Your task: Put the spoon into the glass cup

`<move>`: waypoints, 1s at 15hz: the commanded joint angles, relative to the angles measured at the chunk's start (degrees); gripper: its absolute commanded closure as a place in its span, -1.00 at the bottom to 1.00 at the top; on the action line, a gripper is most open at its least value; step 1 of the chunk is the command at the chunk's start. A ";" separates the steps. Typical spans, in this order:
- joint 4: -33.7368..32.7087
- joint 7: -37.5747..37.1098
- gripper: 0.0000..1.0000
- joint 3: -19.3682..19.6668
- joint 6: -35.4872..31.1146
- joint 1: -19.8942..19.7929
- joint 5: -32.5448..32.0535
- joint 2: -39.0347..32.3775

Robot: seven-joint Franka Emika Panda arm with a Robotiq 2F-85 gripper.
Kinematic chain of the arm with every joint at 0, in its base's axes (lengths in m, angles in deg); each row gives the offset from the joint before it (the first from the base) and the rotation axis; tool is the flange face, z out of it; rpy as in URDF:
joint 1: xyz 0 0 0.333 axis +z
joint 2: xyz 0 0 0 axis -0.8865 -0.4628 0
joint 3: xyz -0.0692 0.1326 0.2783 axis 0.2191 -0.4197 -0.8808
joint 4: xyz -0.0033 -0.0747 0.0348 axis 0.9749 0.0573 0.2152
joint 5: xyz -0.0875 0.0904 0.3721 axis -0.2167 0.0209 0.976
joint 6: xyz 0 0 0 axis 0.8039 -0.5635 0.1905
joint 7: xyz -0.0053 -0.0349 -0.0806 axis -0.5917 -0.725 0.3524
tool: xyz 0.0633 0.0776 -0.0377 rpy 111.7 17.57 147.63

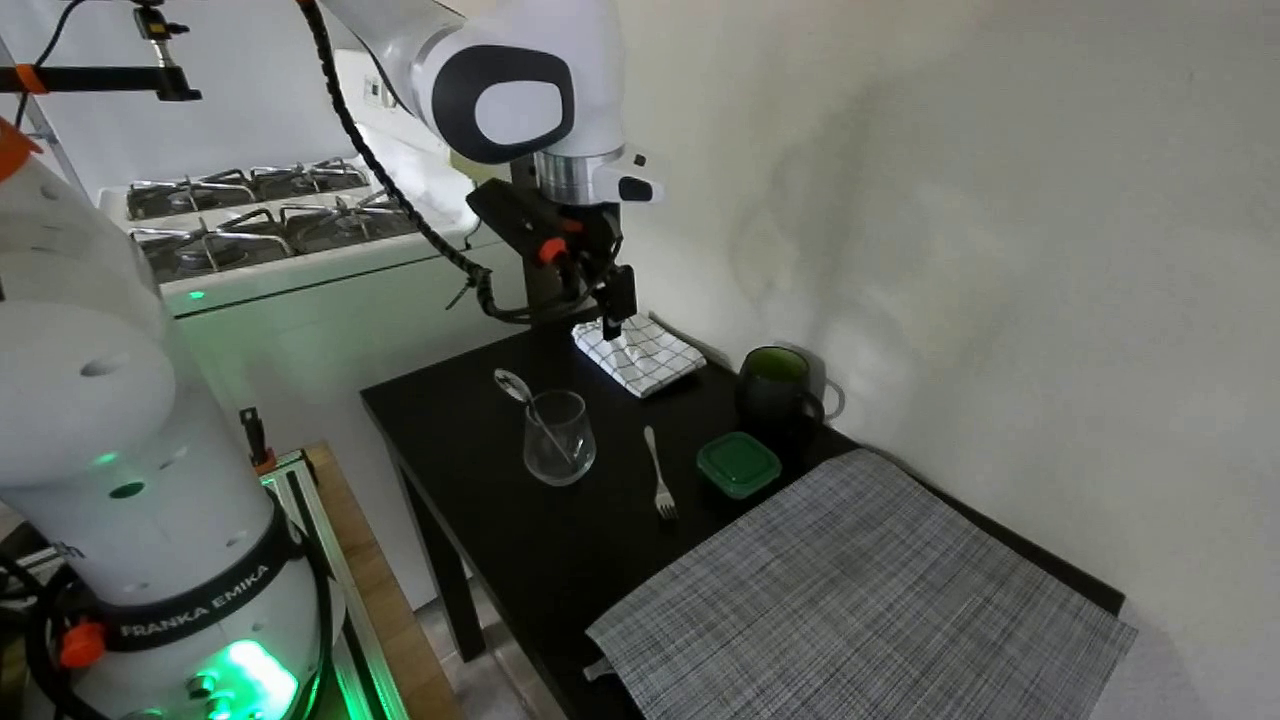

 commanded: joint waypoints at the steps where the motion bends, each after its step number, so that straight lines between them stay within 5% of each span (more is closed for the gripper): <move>1: 0.52 -3.58 -1.00 -1.70 8.28 -1.62 -4.64 4.04; 7: 0.34 -4.92 -1.00 -2.16 13.84 -1.77 -6.19 5.50; 15: -0.11 -3.84 -1.00 -1.49 13.01 -1.33 -5.23 4.52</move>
